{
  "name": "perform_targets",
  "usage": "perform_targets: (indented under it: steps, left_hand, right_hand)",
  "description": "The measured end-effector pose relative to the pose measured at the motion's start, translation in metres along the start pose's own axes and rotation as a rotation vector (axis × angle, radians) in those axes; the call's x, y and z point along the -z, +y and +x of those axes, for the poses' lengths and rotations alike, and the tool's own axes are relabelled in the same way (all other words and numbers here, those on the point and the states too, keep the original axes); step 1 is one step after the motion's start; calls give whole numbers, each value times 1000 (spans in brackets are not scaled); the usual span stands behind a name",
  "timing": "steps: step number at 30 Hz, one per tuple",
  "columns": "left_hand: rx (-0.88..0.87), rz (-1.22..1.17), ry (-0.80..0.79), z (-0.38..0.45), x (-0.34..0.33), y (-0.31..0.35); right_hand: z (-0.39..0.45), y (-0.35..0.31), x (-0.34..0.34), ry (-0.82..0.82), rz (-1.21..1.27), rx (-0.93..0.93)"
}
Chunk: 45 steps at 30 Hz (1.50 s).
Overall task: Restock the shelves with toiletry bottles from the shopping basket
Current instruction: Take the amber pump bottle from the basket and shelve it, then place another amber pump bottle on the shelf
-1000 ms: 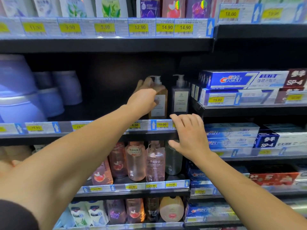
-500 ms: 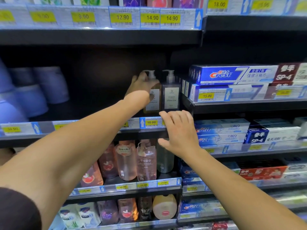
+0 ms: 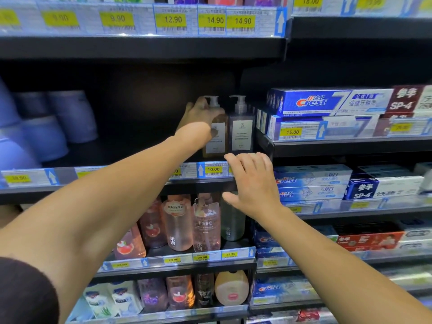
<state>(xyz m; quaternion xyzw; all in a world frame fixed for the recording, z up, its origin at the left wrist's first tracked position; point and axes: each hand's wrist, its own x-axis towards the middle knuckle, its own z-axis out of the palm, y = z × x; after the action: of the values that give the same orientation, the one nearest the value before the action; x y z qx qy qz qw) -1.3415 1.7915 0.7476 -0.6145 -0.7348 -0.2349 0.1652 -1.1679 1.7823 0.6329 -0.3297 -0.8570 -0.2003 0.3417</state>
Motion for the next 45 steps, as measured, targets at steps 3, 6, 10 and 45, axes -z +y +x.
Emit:
perform_targets:
  steps: [3,6,10,45]
  left_hand:
    - [8,10,4,-2,-1,2]
    - [11,26,-16,-5,3,5]
    - [2,26,-62,-16,15,3]
    - [330,-164,-520,-635,-73,-281]
  right_hand:
    - [0,0,1,-13,-10,-3]
    - [1,-1,3,-33,-18,-10]
    - [1,-5,9,-78,-44,-16]
    - [-304,-399,-82,-935,384,239]
